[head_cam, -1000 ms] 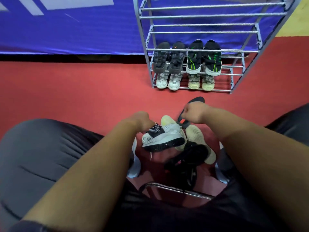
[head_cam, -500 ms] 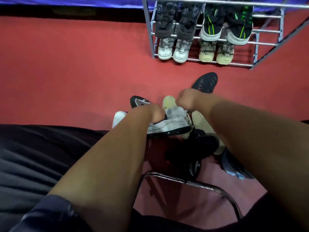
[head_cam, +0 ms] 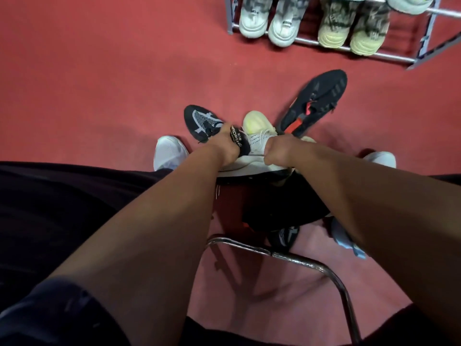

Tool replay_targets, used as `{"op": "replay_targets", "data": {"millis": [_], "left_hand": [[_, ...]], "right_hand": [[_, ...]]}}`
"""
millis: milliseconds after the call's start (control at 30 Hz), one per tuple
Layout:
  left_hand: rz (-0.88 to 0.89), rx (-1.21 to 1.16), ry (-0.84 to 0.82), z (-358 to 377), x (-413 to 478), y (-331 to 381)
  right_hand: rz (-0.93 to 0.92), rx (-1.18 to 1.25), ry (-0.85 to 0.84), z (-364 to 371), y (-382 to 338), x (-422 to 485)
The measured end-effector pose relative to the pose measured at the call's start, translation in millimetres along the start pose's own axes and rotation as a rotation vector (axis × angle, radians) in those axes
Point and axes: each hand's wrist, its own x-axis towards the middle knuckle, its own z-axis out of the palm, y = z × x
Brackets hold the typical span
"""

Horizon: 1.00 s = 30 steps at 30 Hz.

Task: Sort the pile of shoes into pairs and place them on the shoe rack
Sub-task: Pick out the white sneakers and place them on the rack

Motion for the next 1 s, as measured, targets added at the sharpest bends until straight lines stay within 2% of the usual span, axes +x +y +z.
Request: {"op": "replay_targets", "data": {"millis": [100,267,367,433,500,567,633,700,767,833,900,1000], "left_hand": [[0.051,0.045,0.008,-3.3,9.9,-6.8],[0.146,0.110,0.171,12.1,18.9,-18.5],[0.136,-0.072,0.303,20.0,18.4,-18.9],[0.100,-0.313,0.340,21.2,23.0,-20.3],[0.076,-0.520,0.344,19.5,26.0,-17.2],[0.057,-0.586,0.324,14.5,25.4,-9.1],[0.030,-0.479,0.366,8.3,22.6,-8.9],[-0.061,-0.288,0.403,6.2,19.0,-19.6],[-0.186,-0.132,0.334,10.7,16.8,-36.3],[-0.277,0.018,0.201,20.9,14.2,-47.3],[-0.276,0.178,0.142,29.5,16.2,-52.8],[-0.307,0.280,0.141,32.2,18.5,-56.5]], "right_hand": [[-0.020,-0.016,-0.030,-0.9,-3.3,1.8],[-0.101,0.067,-0.059,3.1,6.0,-2.7],[-0.138,0.154,-0.130,10.8,15.6,-4.7],[-0.157,0.140,-0.185,13.6,19.1,-7.7],[-0.175,0.097,-0.233,15.6,19.8,-10.9],[-0.184,0.053,-0.243,17.6,18.6,-14.5],[-0.154,0.164,-0.162,16.3,15.9,-15.6],[-0.093,0.273,0.016,11.4,14.0,-13.9],[-0.044,0.240,0.238,4.5,14.8,-7.9],[0.012,0.250,0.359,0.7,15.1,-2.9],[0.075,0.280,0.337,2.0,14.2,0.4],[0.095,0.219,0.188,16.1,13.5,3.1]]}}
